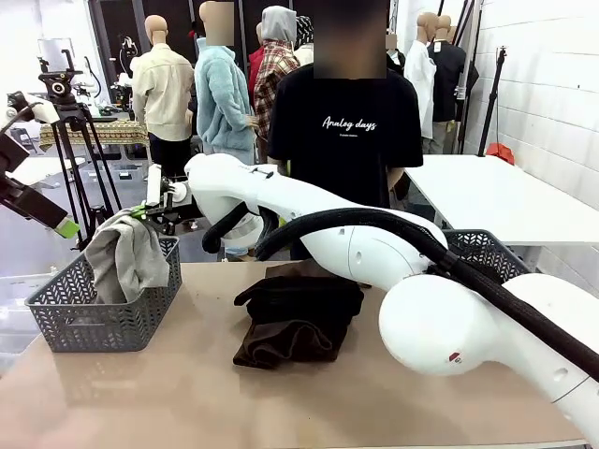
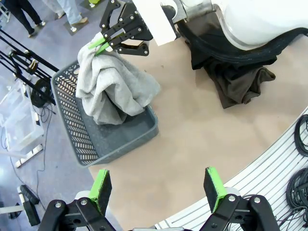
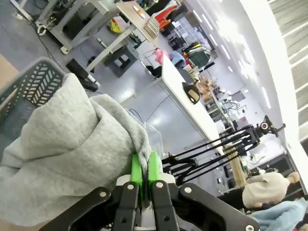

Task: Sort the tops and bottoms.
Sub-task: Sort the clothes according to human instructions.

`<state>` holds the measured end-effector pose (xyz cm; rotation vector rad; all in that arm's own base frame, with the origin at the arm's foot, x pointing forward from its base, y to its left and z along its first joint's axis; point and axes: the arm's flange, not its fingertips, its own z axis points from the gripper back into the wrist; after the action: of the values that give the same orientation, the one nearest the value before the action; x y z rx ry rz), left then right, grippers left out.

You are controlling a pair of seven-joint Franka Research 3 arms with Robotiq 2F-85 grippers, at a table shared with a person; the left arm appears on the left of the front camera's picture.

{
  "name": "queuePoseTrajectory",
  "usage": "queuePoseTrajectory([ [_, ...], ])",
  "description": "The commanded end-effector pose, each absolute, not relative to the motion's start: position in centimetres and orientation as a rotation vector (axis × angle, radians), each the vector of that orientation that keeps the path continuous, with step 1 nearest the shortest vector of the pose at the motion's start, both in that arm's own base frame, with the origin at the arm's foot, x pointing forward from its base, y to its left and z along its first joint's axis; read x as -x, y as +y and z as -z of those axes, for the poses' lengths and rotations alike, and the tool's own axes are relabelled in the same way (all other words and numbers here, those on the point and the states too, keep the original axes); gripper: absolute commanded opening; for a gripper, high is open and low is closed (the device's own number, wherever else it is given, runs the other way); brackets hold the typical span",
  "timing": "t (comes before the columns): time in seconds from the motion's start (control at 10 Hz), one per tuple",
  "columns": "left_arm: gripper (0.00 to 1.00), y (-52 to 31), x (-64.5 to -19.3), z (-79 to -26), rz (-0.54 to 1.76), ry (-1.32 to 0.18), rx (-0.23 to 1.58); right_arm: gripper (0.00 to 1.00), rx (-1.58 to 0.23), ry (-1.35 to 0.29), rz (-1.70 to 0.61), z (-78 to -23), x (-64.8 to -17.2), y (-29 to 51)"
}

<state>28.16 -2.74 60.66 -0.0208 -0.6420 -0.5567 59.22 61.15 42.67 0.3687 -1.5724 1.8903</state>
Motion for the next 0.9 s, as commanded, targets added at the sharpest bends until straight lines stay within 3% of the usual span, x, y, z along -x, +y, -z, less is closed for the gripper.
queuePoseTrajectory([
  [0.0,1.0,-2.6,-28.1,-60.7,0.554,-0.642,0.021,0.22,-0.411,-1.475,-1.919,-45.1,-75.6,79.9],
  [0.4,1.0,-2.6,-28.1,-60.7,0.554,-0.642,0.021,1.0,-0.404,-1.585,-1.939,-46.8,-75.0,79.8],
  [0.8,1.0,-2.6,-28.1,-60.7,0.554,-0.642,0.021,1.0,-0.4,-1.609,-1.858,-50.0,-72.5,75.7],
])
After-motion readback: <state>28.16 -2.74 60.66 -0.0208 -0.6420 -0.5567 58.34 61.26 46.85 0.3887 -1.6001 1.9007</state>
